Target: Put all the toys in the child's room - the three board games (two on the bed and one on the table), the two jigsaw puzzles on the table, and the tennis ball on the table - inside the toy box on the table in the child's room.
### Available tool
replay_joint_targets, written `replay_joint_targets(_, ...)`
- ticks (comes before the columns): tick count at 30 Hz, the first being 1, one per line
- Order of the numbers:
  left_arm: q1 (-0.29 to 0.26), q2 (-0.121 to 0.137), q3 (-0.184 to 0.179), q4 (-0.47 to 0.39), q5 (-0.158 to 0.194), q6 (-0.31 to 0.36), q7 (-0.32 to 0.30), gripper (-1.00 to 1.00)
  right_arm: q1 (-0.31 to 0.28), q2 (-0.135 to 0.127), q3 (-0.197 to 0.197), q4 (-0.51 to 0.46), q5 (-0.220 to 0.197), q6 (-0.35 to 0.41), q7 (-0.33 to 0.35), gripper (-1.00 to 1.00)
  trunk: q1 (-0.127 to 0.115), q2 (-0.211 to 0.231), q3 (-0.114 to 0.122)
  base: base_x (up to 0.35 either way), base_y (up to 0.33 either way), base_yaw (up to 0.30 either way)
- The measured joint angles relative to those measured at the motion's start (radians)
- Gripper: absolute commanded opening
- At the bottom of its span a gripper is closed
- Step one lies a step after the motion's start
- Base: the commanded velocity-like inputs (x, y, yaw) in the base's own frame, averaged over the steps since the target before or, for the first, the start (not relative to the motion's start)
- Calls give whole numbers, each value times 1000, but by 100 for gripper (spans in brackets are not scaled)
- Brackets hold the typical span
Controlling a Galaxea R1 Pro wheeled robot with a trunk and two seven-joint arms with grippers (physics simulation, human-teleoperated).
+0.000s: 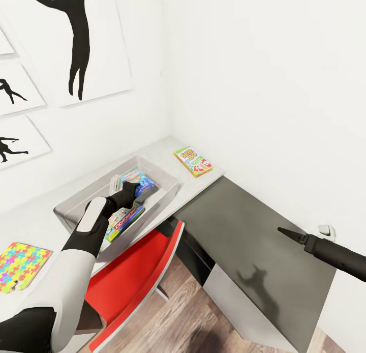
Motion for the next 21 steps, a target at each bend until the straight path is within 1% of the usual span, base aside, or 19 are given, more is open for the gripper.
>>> replay_joint_targets(21,0,0,0,-1,-1,1,0,-100,0,0,-1,0,0,0,1,100,0,0,-15,0,0,-1)
